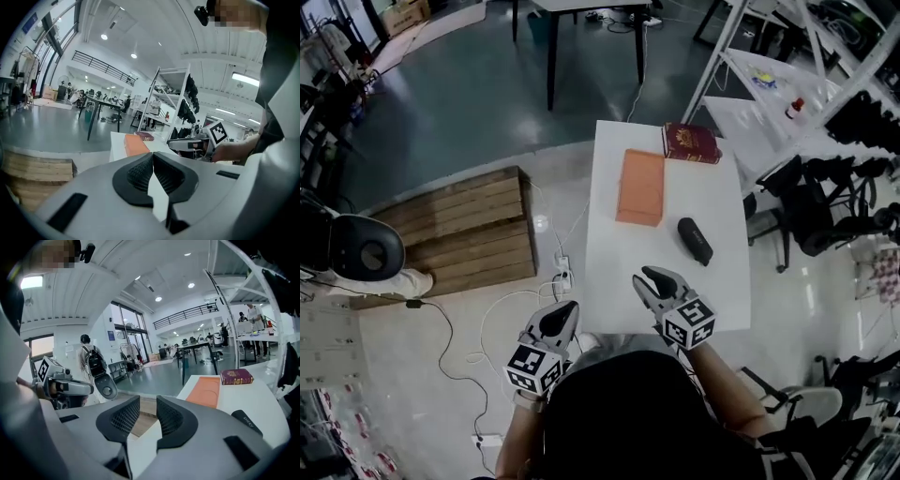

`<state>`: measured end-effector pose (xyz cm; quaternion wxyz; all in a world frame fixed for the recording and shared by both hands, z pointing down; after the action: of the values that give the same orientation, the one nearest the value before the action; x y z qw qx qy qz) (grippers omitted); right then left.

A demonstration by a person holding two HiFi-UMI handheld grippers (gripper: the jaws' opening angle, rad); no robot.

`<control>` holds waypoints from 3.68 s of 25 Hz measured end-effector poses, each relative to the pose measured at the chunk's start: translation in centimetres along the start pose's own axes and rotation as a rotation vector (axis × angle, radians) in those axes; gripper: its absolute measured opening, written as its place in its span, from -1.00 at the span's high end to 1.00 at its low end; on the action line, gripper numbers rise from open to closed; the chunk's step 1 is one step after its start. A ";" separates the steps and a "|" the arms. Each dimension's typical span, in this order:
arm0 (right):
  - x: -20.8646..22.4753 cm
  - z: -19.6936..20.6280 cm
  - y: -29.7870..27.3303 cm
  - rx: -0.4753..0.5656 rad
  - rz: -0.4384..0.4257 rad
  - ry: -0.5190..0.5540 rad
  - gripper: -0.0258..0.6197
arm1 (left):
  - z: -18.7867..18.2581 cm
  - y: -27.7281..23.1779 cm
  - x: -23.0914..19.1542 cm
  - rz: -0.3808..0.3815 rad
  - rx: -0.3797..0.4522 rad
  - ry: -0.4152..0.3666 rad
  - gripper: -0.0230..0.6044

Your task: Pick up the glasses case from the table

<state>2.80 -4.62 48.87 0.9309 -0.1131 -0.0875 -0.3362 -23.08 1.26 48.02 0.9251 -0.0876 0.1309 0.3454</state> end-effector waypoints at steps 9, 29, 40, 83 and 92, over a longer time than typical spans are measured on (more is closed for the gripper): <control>8.7 1.4 2.8 -0.049 0.177 0.036 0.19 | 0.3 -4.1 0.5 0.023 -0.054 0.016 0.87; 26.0 9.0 4.9 -0.343 0.339 0.098 -0.24 | 1.7 -11.1 4.0 -0.076 -0.174 0.022 0.87; 29.7 13.4 2.9 -0.526 0.301 0.054 -0.27 | 2.6 -11.8 4.2 -0.126 -0.215 0.024 0.87; 14.3 -1.8 12.6 -0.079 0.373 -0.010 -0.19 | 1.2 -15.1 4.2 0.205 -0.112 -0.008 0.87; 9.8 -3.4 16.3 0.039 0.427 0.006 -0.19 | 0.5 -17.0 5.8 0.334 -0.112 -0.031 0.87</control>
<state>21.07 0.78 45.47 0.9832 -0.1102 -0.0651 -0.1299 -7.56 -7.71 47.95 0.8504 -0.1109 0.1099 0.5025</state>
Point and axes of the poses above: the fingertips, and each gripper's own axes: y backward along the fingers, x to its right, z out of its underside, the point moved 9 cm from there along y, backward along the fingers, and after that the axes turned 14 degrees about x, right-handed, at the moved point
